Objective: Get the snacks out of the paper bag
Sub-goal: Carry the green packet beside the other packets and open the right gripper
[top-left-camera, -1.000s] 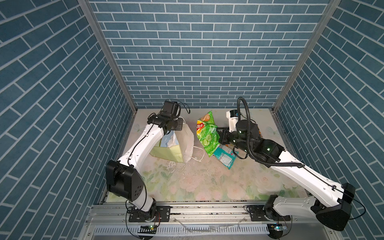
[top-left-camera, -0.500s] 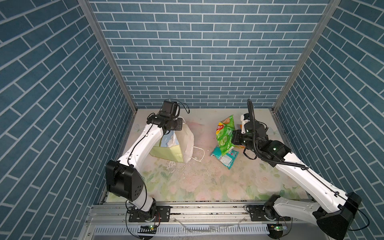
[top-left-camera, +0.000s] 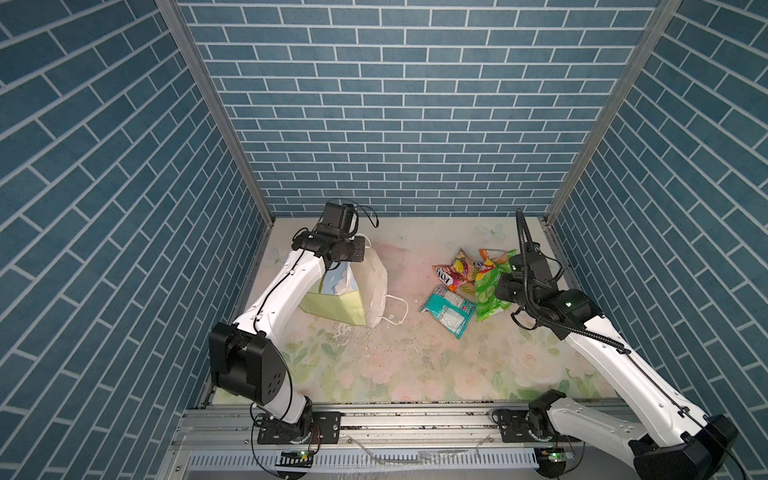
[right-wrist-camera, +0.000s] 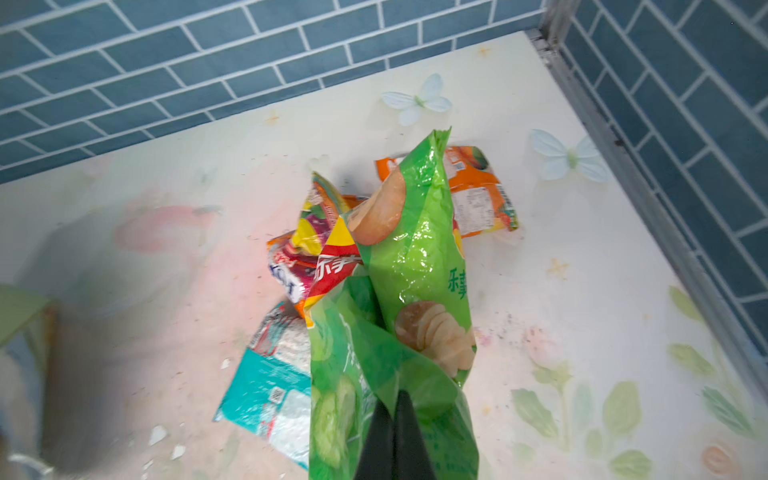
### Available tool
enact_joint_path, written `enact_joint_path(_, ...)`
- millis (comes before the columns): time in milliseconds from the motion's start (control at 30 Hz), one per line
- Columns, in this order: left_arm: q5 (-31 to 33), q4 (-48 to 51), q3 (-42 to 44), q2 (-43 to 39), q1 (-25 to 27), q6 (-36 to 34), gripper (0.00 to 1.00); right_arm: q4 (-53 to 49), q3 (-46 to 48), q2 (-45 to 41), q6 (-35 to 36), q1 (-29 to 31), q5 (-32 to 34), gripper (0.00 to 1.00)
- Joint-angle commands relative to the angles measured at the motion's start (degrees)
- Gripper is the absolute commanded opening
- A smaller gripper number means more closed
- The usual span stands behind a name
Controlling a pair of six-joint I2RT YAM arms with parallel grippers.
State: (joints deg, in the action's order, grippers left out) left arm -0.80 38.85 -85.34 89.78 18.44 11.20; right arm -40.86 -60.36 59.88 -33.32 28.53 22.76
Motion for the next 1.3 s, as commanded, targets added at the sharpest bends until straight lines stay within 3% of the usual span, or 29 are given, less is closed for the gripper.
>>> enact_joint_path(0, -0.88, -1.17, 0.27, -1.04, -0.47, 0.05, 0.0, -4.17, -1.0, 0.37, 2.72, -2.77, 3.52, 0.0)
enact_joint_path(167, -0.72, -1.32, 0.5, -0.83, -0.5, 0.17, 0.0, -7.72, -2.09, 5.62, 6.77, -4.17, 12.29, 0.0)
enact_joint_path(367, -0.9, -1.37, 0.39, -0.81, -0.46, 0.14, 0.0, -6.23, -1.01, 12.13, 8.53, -4.41, 16.52, 0.0)
enact_joint_path(533, -1.48, -1.43, 0.52, -0.85, -0.46, 0.36, 0.0, 1.04, 0.26, 17.77, 8.2, -6.38, 6.8, 0.0)
enact_joint_path(833, -1.93, -1.3, 0.26, -0.92, -0.42, 0.49, 0.0, 10.72, 1.21, 25.91, 6.69, -8.12, -3.82, 0.0)
enact_joint_path(1000, -2.54, -1.37, 0.26, -1.01, -0.88, 0.84, 0.0, 12.49, 1.83, 26.39, 5.72, -8.44, -8.41, 0.38)
enact_joint_path(1167, -3.14, -1.56, 0.36, -0.85, -0.95, 1.1, 0.0, 12.4, 0.13, 23.7, 6.71, -8.58, -12.97, 0.57)
enact_joint_path(1267, -3.81, -1.56, 0.26, -0.92, -1.02, 1.19, 0.0, 9.76, -3.24, 21.96, 7.87, -8.57, -13.64, 0.63)
